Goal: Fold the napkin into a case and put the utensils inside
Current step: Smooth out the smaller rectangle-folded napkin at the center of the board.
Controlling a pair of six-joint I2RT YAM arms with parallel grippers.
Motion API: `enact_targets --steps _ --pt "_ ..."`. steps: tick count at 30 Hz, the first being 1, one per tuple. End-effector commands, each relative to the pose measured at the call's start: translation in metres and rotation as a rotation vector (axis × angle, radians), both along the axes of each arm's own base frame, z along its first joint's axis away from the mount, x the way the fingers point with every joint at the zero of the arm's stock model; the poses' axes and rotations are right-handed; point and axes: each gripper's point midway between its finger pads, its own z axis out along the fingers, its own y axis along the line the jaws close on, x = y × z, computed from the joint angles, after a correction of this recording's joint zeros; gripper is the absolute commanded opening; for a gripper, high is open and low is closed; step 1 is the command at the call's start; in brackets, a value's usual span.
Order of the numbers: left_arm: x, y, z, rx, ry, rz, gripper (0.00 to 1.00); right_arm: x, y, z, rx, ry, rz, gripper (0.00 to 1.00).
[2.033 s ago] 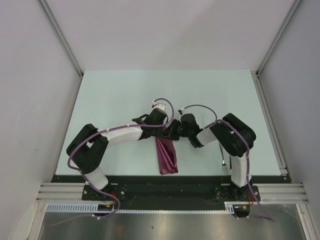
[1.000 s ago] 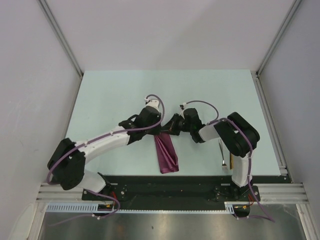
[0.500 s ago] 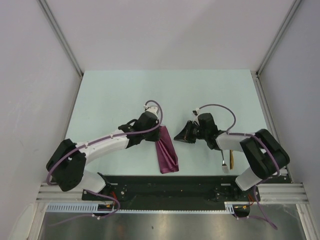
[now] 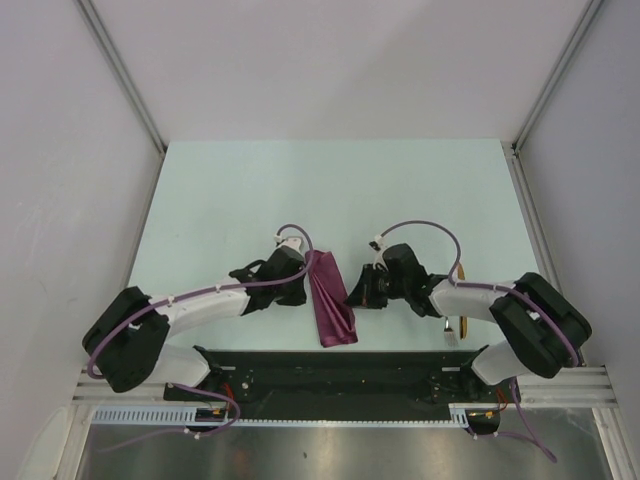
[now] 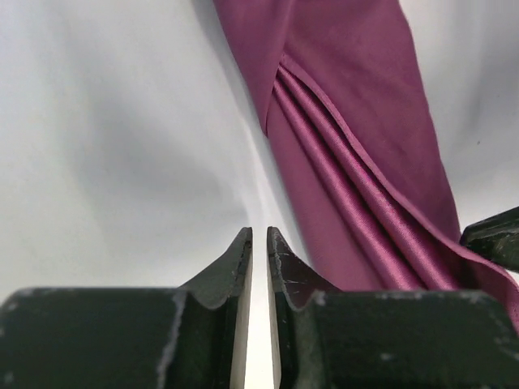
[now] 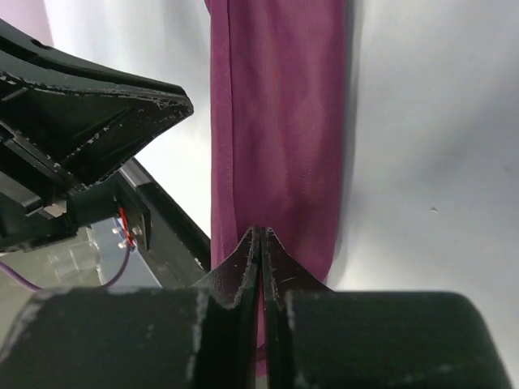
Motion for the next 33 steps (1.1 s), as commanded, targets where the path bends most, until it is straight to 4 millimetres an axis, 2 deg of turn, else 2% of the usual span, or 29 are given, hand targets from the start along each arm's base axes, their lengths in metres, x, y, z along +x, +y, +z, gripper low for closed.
enact_targets --steps 1,5,9,14,19,23,25,29,33 --pt "-0.002 -0.012 0.000 -0.078 -0.001 0.008 0.15 -0.002 0.015 -0.002 0.000 -0.023 0.019 0.04" --pt "-0.005 -0.017 -0.004 -0.092 0.003 0.005 0.14 -0.009 0.031 -0.005 0.023 -0.011 0.044 0.04" --pt "-0.009 -0.020 -0.005 -0.098 0.004 -0.001 0.13 -0.013 0.038 -0.012 0.030 0.016 0.051 0.03" --pt "-0.016 -0.026 -0.010 -0.105 0.020 -0.015 0.13 -0.014 0.046 -0.007 0.029 -0.004 0.064 0.03" --pt "-0.024 -0.034 -0.015 -0.111 0.034 -0.032 0.11 -0.013 0.050 -0.019 0.026 0.026 0.054 0.03" --pt "-0.023 -0.032 -0.007 -0.112 0.004 -0.015 0.12 -0.014 0.057 -0.027 0.034 0.053 0.049 0.03" --pt "-0.020 -0.027 0.001 -0.106 -0.024 0.005 0.16 -0.018 0.063 -0.032 0.032 0.063 0.071 0.03" --pt "-0.019 -0.028 0.017 -0.138 -0.040 0.019 0.33 -0.022 0.072 -0.030 0.009 0.044 0.097 0.03" --pt "-0.029 -0.038 0.030 -0.171 0.018 -0.016 0.35 -0.020 0.064 -0.023 -0.021 0.007 0.096 0.03"
